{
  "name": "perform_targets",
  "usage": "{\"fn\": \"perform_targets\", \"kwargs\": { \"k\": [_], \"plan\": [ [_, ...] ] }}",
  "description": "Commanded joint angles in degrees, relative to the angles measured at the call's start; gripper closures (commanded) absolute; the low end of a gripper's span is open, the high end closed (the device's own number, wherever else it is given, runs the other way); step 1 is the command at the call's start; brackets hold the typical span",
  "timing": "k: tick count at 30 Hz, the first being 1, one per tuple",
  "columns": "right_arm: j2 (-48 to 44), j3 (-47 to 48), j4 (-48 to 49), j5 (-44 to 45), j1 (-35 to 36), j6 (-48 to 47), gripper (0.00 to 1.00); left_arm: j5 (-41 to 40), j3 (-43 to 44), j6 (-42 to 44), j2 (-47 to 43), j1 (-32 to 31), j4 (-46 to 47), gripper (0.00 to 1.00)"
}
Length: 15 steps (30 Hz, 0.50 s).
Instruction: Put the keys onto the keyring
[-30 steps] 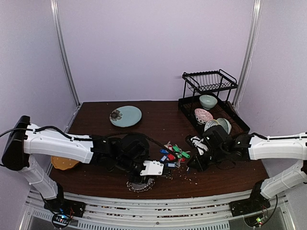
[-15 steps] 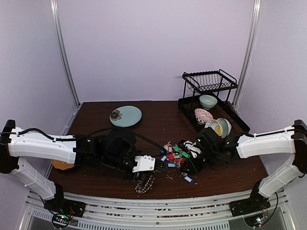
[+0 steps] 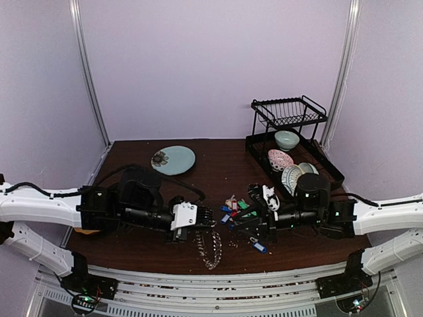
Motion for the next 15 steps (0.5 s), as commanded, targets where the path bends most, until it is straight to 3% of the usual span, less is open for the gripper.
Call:
{"fn": "perform_targets", "kwargs": {
  "k": [1, 6, 15],
  "plan": [
    [0.86, 3.81, 4.52, -4.75, 0.40, -4.37, 0.75, 1.33, 2.86, -1.95, 0.62, 0.33, 4.95, 1.00],
    [2.12, 5.02, 6.95, -7.04, 0.77, -4.95, 0.85, -0.08, 2.21, -4.73, 1.05, 0.33, 9.11, 1.00],
    [3.93, 4.26, 6.91, -4.71, 0.81, -5.34, 0.86, -0.46, 1.57, -5.19, 1.04, 0.28, 11.32, 1.00]
  ]
}}
